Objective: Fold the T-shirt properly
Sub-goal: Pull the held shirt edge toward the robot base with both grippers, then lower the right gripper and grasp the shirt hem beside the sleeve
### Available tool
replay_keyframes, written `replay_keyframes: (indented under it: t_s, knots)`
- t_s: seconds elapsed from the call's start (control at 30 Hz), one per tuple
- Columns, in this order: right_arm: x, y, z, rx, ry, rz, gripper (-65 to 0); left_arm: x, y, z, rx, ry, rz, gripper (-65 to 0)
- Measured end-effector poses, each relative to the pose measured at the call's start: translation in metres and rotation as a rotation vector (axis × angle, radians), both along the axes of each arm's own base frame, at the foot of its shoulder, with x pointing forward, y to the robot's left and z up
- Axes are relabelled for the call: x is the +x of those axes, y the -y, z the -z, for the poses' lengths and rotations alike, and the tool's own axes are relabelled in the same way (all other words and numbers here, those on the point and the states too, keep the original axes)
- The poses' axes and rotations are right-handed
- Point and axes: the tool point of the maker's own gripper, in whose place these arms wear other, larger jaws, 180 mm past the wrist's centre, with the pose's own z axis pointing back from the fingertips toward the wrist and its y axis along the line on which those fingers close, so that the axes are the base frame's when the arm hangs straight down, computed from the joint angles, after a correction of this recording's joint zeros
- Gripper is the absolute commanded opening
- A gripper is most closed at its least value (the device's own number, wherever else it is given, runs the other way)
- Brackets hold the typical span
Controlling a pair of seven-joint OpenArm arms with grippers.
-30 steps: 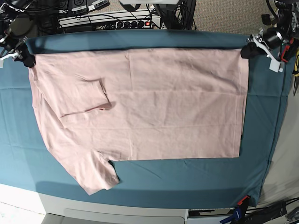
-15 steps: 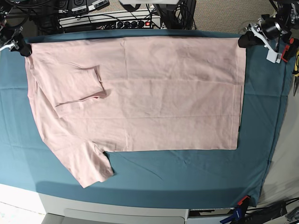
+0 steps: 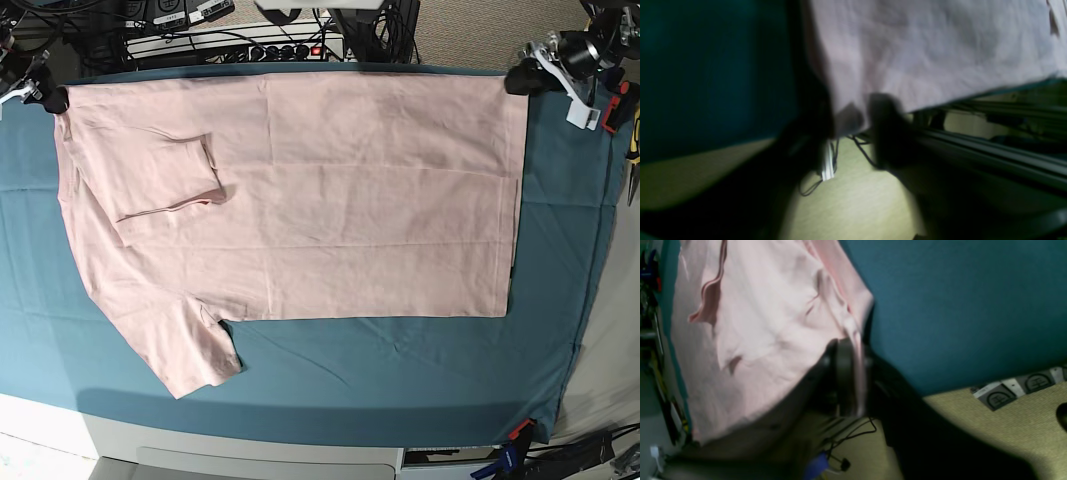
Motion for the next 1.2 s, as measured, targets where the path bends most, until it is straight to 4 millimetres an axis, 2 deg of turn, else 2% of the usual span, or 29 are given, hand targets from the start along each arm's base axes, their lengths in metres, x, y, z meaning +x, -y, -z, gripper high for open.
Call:
replay_keyframes:
  t_s: [0.03,0.07,0.13,0.2,0.27,0.37,0.43,0.5,0.6,0.7,0.77,0.83,0.9,0.97,1.07,1.2]
  knots:
    - [0.002,0.0,-0.002,-0.003,0.011,-0.005,-39.4,0.0,0.0,0.0,0.001,0.003,0.004,-30.4]
    - [0.003,0.002,-0.004,-0.01,0.02,0.001,-38.3,0.0,-0.002,0.0,0.017,0.003,0.006,-30.1]
    - [0.005,0.007,-0.006,-0.031,0.02,0.005,-38.3,0.001,-0.013,0.0,0.069,0.006,-0.001,-30.2]
    - [0.004,0.016,-0.008,-0.065,0.015,0.018,-38.3,0.002,-0.035,-0.004,0.133,0.005,-0.042,-30.2]
    - [0.002,0.031,-0.014,-0.112,-0.003,0.033,-38.3,0.006,-0.056,-0.017,0.187,0.03,-0.068,-30.2]
    - [0.016,0.064,-0.046,-0.193,0.068,0.095,-38.4,0.022,-0.09,-0.05,0.29,0.117,-0.095,-30.2]
    - [0.033,0.087,-0.079,-0.258,0.145,0.13,-38.4,0.034,-0.11,-0.074,0.361,0.167,-0.119,-30.2]
    - [0.058,0.104,-0.115,-0.316,0.235,0.142,-38.7,0.046,-0.12,-0.096,0.416,0.224,-0.112,-30.3]
    - [0.105,0.121,-0.166,-0.427,0.337,0.139,-39.0,0.063,-0.115,-0.118,0.465,0.302,-0.051,-30.3]
    - [0.158,0.124,-0.192,-0.565,0.354,0.111,-39.0,0.075,-0.108,-0.131,0.485,0.355,-0.014,-30.5]
    - [0.197,0.109,-0.189,-0.608,0.335,0.061,-39.0,0.083,-0.106,-0.14,0.492,0.395,-0.014,-30.5]
    - [0.238,0.083,-0.176,-0.59,0.336,-0.001,-39.0,0.091,-0.104,-0.148,0.492,0.432,-0.014,-30.5]
    - [0.273,0.053,-0.148,-0.546,0.309,-0.059,-39.0,0.093,-0.104,-0.149,0.5,0.439,-0.013,-30.5]
    - [0.299,0.028,-0.115,-0.52,0.266,-0.093,-39.0,0.09,-0.105,-0.146,0.504,0.422,-0.01,-30.5]
    - [0.321,0.007,-0.076,-0.55,0.19,-0.095,-39.0,0.083,-0.106,-0.139,0.508,0.382,-0.002,-30.5]
    - [0.329,0.001,-0.057,-0.643,0.138,-0.096,-39.0,0.077,-0.106,-0.134,0.508,0.358,0.005,-30.5]
